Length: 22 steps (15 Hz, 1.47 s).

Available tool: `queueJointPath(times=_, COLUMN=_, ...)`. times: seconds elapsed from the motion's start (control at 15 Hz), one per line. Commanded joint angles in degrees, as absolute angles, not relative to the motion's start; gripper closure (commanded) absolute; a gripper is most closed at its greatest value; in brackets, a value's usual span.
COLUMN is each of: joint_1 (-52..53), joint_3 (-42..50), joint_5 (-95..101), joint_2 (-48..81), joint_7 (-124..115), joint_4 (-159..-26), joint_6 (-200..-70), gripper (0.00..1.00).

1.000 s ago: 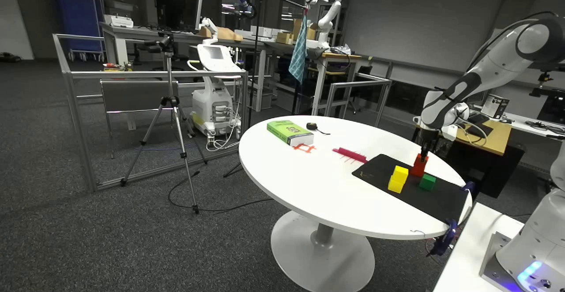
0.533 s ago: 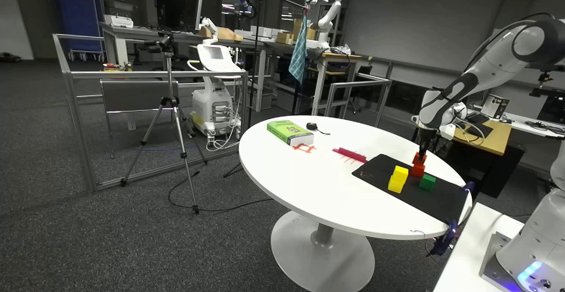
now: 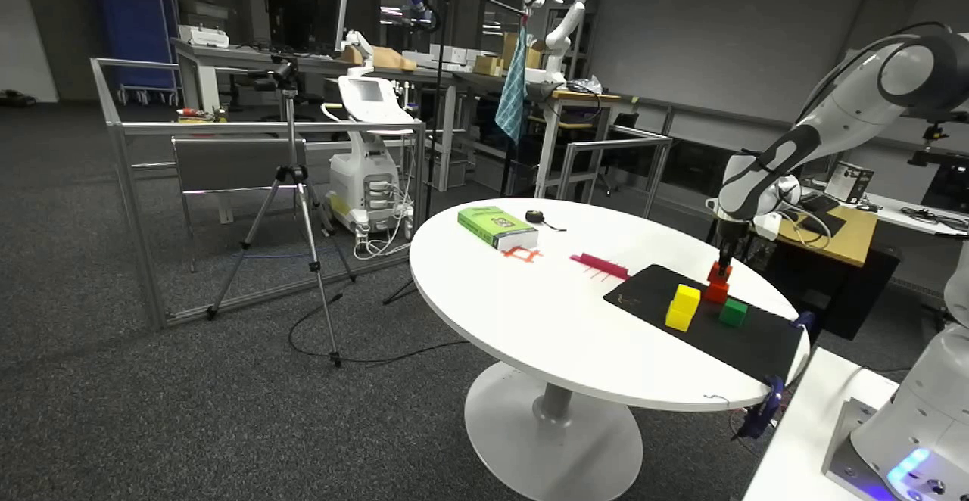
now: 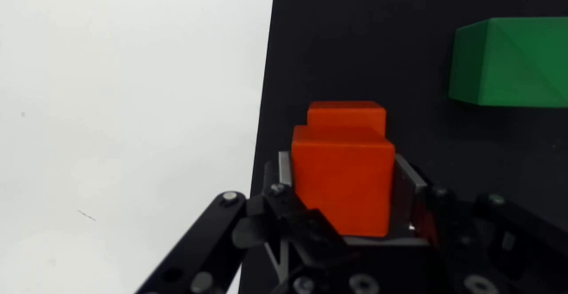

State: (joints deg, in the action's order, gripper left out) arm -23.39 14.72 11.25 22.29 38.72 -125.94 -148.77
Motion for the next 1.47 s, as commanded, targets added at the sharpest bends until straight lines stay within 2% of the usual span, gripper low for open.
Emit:
queueJointPath(times=0.0, joint_1=-24.1, joint_3=14.32, joint_5=11.01, joint_2=21.95, joint_7=38.81, joint_4=-126.19, joint_6=-146.38, gripper=0.69)
queueJointPath(times=0.53, joint_1=-24.34, joint_3=14.17, joint_5=10.46, joint_2=21.68, joint_7=39.08, joint_4=-126.04, joint_6=-144.63, gripper=0.69)
queueJointPath(times=0.6, joint_1=-24.35, joint_3=14.12, joint_5=10.36, joint_2=21.71, joint_7=39.06, joint_4=-126.07, joint_6=-144.83, gripper=0.22)
queueJointPath(times=0.67, joint_1=-24.48, joint_3=13.9, joint_5=10.03, joint_2=21.76, joint_7=39.32, joint_4=-126.06, joint_6=-145.0, gripper=0.19)
queueJointPath(times=0.8, joint_1=-24.36, joint_3=13.87, joint_5=10.18, joint_2=22.05, joint_7=39.17, joint_4=-126.19, joint_6=-145.03, gripper=0.05)
queueJointPath(times=0.87, joint_1=-24.29, joint_3=13.88, joint_5=10.36, joint_2=22.2, joint_7=39.13, joint_4=-126.22, joint_6=-145.04, gripper=0.0)
queueJointPath(times=1.13, joint_1=-24.19, joint_3=14.21, joint_5=10.65, joint_2=21.02, joint_7=38.5, joint_4=-126.9, joint_6=-145.19, gripper=0.0)
queueJointPath(times=1.4, joint_1=-25.1, joint_3=15.2, joint_5=10.17, joint_2=13.42, joint_7=39.32, joint_4=-129.75, joint_6=-144.95, gripper=0.0)
